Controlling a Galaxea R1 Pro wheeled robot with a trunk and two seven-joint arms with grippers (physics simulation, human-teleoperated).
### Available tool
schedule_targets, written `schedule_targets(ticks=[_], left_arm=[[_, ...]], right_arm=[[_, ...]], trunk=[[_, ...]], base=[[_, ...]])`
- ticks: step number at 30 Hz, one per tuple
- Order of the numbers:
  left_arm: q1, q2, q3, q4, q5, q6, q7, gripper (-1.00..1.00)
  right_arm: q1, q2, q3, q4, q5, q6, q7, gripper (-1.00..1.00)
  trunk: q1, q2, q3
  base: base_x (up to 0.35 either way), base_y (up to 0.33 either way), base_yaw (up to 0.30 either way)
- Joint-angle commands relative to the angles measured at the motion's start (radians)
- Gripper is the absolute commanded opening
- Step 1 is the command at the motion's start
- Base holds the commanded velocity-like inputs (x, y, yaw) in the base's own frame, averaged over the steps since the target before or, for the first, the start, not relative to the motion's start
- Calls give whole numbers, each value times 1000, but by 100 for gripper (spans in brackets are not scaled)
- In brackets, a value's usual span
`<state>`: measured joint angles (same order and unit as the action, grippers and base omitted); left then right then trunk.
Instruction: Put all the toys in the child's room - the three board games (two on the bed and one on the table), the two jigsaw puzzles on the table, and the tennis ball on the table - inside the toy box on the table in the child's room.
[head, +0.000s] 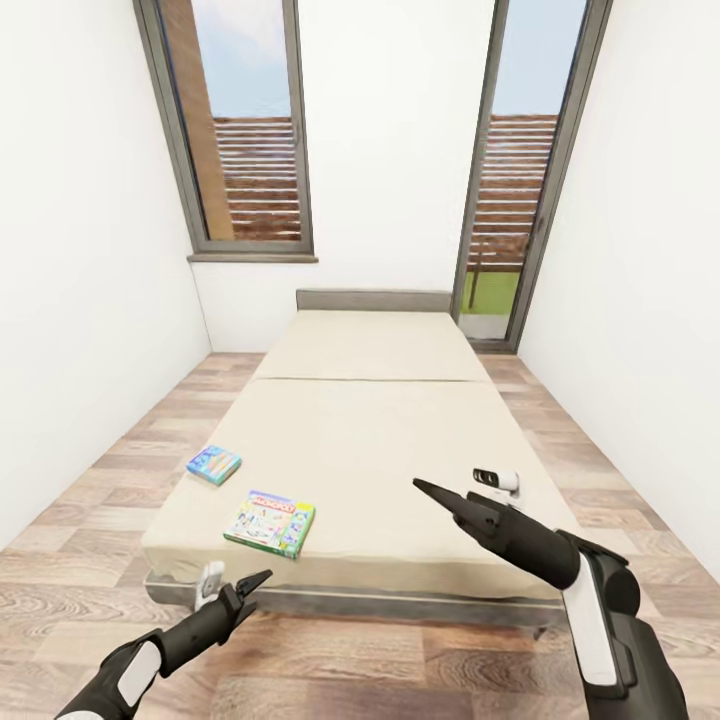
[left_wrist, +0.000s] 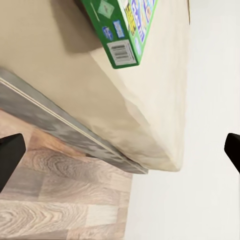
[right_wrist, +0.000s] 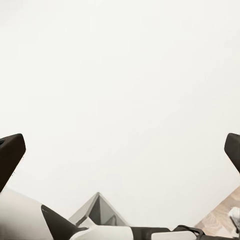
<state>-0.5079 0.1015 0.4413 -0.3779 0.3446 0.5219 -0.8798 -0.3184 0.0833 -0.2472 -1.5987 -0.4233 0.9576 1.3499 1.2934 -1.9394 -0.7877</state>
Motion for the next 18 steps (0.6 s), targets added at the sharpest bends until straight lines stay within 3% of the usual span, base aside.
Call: schedule_targets(ticks=[1, 13, 18], left_arm=[[-1, 0, 3, 0, 4, 9, -2, 100], [-1, 13, 3, -1, 8, 48, -20, 100], [-1, 41, 3, 2, 9, 63, -40, 100]], right_arm=[[-1, 0, -2, 0, -4, 7, 2, 100], [0, 8, 2, 2, -17, 5, 4, 100], [0, 8, 4, 11, -15, 2, 3, 100]], trunk=[[4, -8, -4], [50, -92, -42], [69, -127, -57]], base=[[0, 0, 0], [0, 0, 0], [0, 0, 0]])
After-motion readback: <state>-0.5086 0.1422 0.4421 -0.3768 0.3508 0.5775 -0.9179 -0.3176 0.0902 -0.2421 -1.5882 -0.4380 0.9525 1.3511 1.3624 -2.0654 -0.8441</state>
